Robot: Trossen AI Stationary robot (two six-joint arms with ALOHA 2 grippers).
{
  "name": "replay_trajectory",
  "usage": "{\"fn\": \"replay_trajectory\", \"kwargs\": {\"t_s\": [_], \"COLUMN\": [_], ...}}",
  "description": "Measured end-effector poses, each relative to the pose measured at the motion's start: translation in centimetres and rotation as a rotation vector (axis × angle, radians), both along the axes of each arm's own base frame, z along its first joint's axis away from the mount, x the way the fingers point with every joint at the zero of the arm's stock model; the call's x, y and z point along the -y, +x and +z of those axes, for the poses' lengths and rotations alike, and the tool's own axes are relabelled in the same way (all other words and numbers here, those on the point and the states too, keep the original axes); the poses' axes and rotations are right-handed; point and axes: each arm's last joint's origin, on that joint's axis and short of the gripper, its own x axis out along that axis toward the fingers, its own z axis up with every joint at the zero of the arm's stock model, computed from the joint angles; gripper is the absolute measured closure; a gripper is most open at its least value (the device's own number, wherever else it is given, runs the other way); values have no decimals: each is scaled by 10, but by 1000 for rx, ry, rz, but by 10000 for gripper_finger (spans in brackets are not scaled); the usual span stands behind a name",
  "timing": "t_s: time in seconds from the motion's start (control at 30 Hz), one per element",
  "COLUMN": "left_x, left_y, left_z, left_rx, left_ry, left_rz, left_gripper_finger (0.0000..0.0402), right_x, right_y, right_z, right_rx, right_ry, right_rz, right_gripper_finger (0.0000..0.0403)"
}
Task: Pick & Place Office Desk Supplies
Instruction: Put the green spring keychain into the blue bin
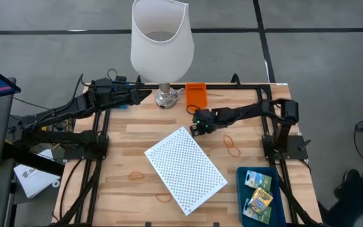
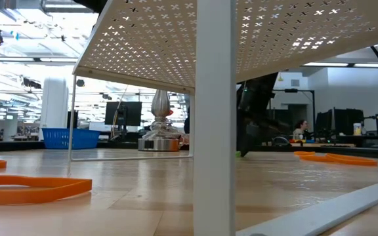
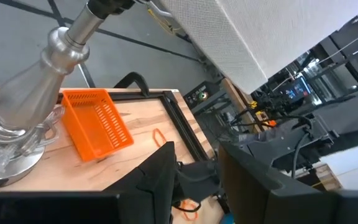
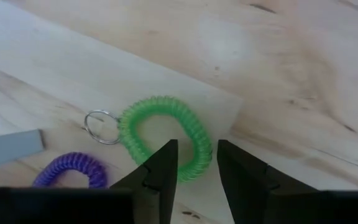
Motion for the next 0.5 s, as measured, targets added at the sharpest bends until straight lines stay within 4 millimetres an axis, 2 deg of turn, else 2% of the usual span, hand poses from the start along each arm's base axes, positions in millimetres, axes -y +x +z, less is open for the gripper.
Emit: {"fn": "replay_trajectory", "kwargs": {"t_s": [0.1,0.27,0.43,0.5], "left_x": [0,1,2,3], "left_y": [0,0,1,1], "left_z": [0,0,0,0], "left_rx": [0,1,2,-3], "left_ry": [1,-2,-4,8], "left_rz": [0,-25,-48,-57], "left_gripper_finger": [282,282,282,282], "right_x": [-1,-1,0,-1], "right_y": [-1,-2,-6,-16], "right_z": [-1,-1,6,13], "right_rx": [-23,-36,-47,-93], "right_ry": [-33,-45,-75,-109], "right_rz": [-6,-9,-22,-39], "right_gripper_finger": [319,388,391,397]}}
